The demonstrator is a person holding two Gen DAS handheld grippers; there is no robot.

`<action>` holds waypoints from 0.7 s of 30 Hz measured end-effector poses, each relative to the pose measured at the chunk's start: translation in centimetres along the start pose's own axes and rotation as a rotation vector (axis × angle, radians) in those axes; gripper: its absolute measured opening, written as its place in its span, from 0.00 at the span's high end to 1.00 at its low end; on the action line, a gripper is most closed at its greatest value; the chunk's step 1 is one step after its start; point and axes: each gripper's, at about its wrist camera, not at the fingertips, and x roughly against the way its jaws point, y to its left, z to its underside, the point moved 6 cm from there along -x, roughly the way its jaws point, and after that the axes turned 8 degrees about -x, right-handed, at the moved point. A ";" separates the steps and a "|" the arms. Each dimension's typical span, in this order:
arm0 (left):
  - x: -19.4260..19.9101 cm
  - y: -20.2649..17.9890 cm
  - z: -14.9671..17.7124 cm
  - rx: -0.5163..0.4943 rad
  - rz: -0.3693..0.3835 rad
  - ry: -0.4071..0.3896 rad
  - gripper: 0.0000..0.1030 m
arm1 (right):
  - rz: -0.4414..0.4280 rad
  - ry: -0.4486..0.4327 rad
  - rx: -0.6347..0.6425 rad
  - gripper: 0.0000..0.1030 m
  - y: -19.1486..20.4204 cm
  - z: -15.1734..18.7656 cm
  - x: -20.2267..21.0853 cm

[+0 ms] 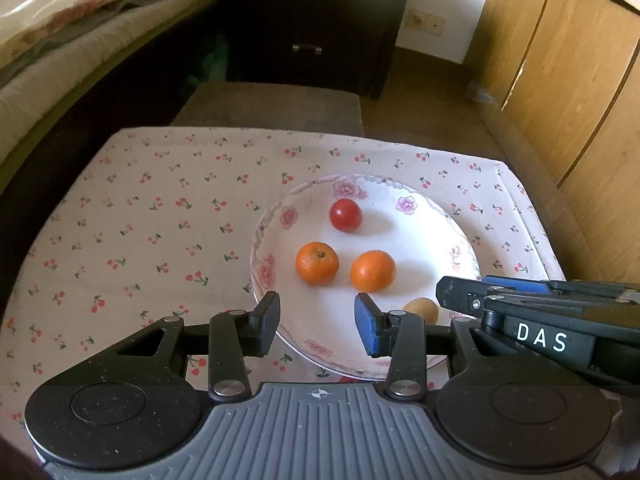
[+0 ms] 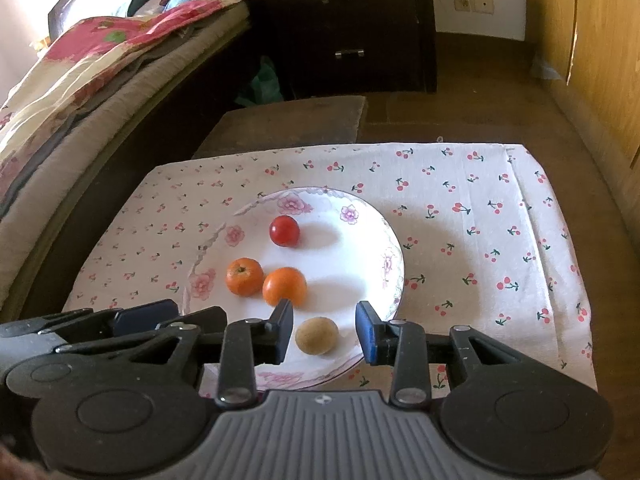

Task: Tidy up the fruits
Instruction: 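Move both tools back to the fruit pile beside the bowl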

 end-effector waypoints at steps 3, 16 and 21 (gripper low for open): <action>0.6 0.0 0.2 -0.011 -0.002 -0.009 0.50 | 0.003 -0.009 0.015 0.65 0.3 0.3 0.6; 2.9 -0.2 1.3 -0.071 -0.034 -0.050 0.48 | -0.006 -0.043 0.051 0.64 1.5 2.1 3.6; 3.5 -0.1 1.9 -0.080 -0.031 -0.057 0.48 | -0.020 -0.049 0.045 0.64 1.7 2.5 4.2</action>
